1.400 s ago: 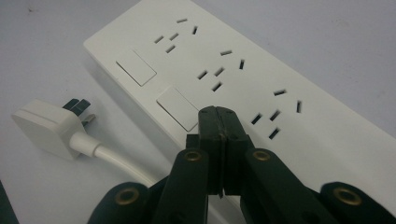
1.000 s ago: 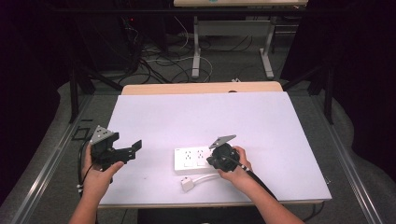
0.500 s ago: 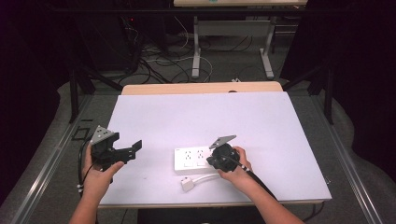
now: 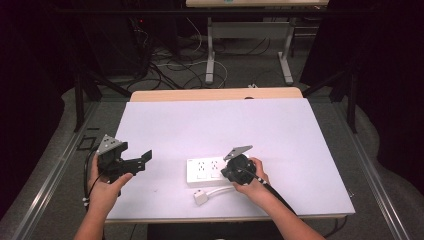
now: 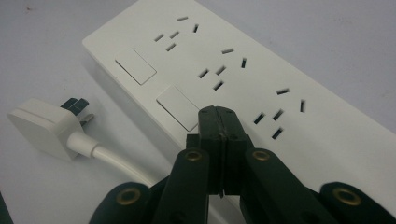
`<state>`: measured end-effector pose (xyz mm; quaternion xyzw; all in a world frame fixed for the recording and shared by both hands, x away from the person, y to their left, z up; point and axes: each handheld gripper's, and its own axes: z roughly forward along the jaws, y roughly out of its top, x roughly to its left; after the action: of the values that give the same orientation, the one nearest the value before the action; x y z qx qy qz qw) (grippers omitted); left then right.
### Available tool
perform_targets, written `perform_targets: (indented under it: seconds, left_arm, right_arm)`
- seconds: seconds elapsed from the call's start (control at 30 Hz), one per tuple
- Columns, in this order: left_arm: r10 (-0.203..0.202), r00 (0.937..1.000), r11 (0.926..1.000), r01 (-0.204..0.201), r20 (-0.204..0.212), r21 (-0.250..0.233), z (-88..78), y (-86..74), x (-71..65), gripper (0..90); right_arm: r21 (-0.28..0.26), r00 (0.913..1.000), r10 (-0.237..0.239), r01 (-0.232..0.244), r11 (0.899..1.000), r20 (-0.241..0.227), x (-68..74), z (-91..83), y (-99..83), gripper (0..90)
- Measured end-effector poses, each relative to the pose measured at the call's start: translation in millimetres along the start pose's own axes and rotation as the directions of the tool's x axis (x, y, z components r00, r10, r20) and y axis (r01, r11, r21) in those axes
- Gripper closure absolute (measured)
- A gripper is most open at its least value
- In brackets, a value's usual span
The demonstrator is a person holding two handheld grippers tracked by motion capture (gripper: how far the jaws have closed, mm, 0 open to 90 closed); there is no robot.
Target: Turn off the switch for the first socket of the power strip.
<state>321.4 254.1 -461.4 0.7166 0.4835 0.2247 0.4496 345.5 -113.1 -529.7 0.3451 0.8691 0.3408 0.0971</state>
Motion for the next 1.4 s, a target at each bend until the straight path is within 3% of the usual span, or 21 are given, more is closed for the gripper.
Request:
perform_targets:
  seconds: [0.43, 0.5, 0.53, 0.6, 0.73, 0.97, 1.13, 1.4]
  left_arm:
    - [-0.006, 1.0000, 1.0000, 0.006, 0.000, 0.000, 1.1, -0.8, 0.5, 5.6]
    - [-0.004, 1.0000, 1.0000, 0.004, 0.000, 0.000, 1.2, -0.5, 0.9, 5.6]
    - [-0.005, 1.0000, 1.0000, 0.005, 0.000, 0.000, 1.4, -0.5, 0.9, 5.6]
    - [-0.006, 1.0000, 1.0000, 0.006, -0.001, 0.001, 1.8, -0.9, 1.0, 5.6]
    - [-0.004, 1.0000, 1.0000, 0.004, 0.000, 0.007, 1.2, -1.7, 0.9, 5.6]
    - [-0.004, 1.0000, 1.0000, 0.004, -0.002, 0.006, 0.5, -2.0, 0.6, 5.7]
    - [-0.001, 1.0000, 0.9999, 0.001, -0.001, 0.010, 1.9, -1.7, 0.5, 5.7]
    - [0.002, 1.0000, 1.0000, -0.002, 0.003, 0.008, 3.7, -1.2, -0.7, 5.7]
  right_arm:
    - [0.019, 0.9999, 0.010, -0.010, 1.000, 0.004, 1.4, -1.2, 1.2, 90.0]
    - [0.003, 1.0000, 0.003, -0.003, 1.000, 0.000, 1.5, -0.2, 0.8, 90.0]
    - [-0.006, 0.9998, -0.022, 0.022, 1.000, -0.002, 0.3, 0.5, 0.9, 90.0]
    - [0.003, 1.0000, 0.000, -0.001, 1.000, 0.001, 2.2, -0.5, 0.6, 89.6]
    - [0.017, 0.9999, -0.011, 0.011, 1.000, -0.001, 2.0, -2.8, 1.2, 88.2]
    - [-0.021, 0.9999, -0.011, 0.011, 1.000, 0.006, 0.7, -7.5, 3.6, 85.5]
    - [-0.012, 0.9999, -0.015, 0.015, 1.000, -0.006, 0.1, -12.8, 5.1, 83.0]
    - [-0.044, 0.9999, 0.016, -0.016, 0.999, 0.002, -1.9, -21.8, 6.6, 74.7]
